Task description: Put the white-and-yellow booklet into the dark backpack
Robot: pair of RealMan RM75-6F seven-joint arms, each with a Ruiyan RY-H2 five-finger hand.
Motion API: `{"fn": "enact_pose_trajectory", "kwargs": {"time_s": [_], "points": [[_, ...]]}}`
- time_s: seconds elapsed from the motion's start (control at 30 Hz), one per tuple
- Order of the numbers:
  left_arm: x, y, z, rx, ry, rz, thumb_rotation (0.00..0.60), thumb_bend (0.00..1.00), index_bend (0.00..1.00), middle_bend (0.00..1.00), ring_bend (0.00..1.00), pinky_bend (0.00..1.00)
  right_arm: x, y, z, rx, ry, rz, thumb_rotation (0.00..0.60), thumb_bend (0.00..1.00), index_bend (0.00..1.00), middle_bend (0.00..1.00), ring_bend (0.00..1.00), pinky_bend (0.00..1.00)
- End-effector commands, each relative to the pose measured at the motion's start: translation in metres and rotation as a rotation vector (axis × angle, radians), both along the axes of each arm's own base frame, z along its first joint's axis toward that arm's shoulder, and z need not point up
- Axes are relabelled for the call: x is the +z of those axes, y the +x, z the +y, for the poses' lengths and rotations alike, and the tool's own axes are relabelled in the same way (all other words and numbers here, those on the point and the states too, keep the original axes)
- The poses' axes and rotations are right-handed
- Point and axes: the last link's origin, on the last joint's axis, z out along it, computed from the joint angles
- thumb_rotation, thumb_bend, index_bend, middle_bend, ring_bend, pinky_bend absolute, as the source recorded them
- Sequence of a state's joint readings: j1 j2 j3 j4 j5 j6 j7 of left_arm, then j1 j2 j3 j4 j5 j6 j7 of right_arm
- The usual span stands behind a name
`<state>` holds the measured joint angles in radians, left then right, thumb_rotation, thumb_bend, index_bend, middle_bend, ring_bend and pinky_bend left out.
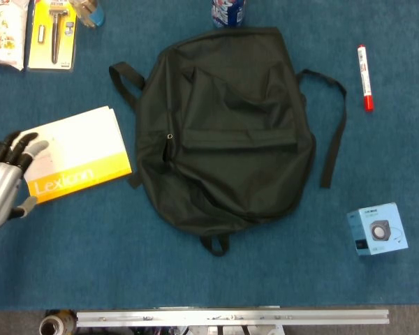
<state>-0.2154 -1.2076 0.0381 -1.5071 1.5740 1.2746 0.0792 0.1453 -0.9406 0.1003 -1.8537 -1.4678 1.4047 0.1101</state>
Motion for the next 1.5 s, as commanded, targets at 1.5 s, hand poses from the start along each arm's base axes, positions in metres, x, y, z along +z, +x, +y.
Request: {"fn": "enact_pose_trajectory", "kwargs": {"time_s": [1.5], "points": [[-0.052, -0.033, 0.063, 0.143, -0.004, 0.066, 0.6, 0.14, 0.07, 0.08, 0.08, 0.19, 0.002, -0.012, 0.012, -0.033, -0.022, -0.026, 0.6, 0.26, 0.29, 0.38, 0.27, 0.45]]}}
